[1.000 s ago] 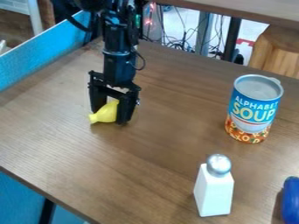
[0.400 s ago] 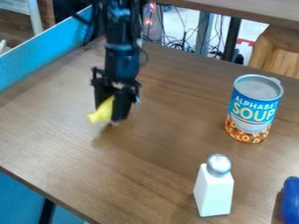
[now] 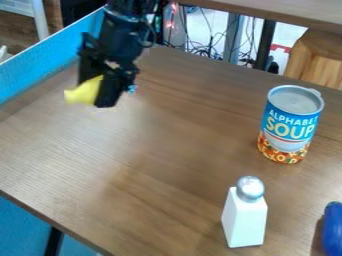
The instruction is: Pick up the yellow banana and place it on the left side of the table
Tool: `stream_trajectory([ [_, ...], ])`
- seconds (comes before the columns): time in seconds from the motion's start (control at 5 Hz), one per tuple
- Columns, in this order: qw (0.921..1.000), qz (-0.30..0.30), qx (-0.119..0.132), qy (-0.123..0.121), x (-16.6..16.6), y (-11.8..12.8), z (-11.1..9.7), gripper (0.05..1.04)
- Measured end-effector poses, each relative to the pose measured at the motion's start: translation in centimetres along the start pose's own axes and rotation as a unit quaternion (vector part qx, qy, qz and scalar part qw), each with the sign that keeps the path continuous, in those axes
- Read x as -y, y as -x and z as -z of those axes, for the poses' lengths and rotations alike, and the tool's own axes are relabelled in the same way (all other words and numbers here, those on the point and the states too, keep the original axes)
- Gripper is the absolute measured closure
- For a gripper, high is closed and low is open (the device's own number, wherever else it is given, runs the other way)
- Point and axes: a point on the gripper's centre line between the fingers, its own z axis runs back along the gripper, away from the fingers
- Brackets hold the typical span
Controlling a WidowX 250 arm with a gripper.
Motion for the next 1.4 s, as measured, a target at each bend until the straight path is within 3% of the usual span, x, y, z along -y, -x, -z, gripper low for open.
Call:
stream_trajectory([
  [0.2, 0.9928, -0.044, -0.102, 0.044, -1.6, 2.1, 4.1, 0.49],
  [0.4, 0.9839, -0.101, -0.125, 0.079, -2.9, 2.9, 6.6, 0.49],
  [0.6, 0.9791, -0.123, -0.133, 0.092, -4.7, 3.6, 7.6, 0.49],
  [1.0, 0.9723, -0.145, -0.172, 0.064, -4.9, 5.3, 9.4, 0.49],
  [1.2, 0.9642, -0.145, -0.211, 0.071, -4.7, 5.0, 10.4, 0.491],
  [1.4, 0.9542, -0.146, -0.252, 0.068, -5.0, 4.9, 10.9, 0.413],
])
